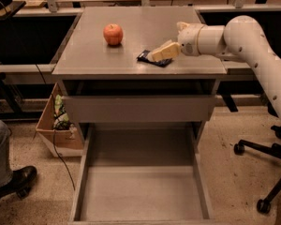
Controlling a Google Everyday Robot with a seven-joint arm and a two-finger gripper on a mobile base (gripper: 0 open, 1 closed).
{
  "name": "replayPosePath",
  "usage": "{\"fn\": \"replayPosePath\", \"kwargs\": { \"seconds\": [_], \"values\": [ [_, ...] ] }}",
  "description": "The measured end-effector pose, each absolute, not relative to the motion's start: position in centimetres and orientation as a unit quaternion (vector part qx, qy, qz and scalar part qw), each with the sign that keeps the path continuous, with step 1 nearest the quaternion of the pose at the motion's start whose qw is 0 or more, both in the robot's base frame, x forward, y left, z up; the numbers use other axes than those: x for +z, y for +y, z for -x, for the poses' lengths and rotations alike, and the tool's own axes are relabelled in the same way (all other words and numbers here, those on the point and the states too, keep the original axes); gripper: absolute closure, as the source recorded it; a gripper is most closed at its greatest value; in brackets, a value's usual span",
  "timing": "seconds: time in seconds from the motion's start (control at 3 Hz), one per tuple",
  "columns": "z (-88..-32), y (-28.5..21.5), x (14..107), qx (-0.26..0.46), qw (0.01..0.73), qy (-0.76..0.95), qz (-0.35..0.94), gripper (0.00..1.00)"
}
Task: Pick rxbar blueberry from middle drawer and place on counter
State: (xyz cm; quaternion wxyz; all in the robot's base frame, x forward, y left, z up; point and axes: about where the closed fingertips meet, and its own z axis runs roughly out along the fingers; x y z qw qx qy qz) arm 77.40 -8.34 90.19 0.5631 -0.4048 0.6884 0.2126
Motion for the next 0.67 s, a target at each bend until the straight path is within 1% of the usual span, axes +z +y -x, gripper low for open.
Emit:
{"fn": "replayPosePath", "kwargs": {
  "seconds": [0.33, 0.67],
  "values": [
    [-75.4, -14.0, 92.6, 0.206, 0.571, 0.692, 0.39, 0.0],
    [-73.0, -19.3, 95.4, 0.181, 0.587, 0.694, 0.376, 0.0]
  ]
}}
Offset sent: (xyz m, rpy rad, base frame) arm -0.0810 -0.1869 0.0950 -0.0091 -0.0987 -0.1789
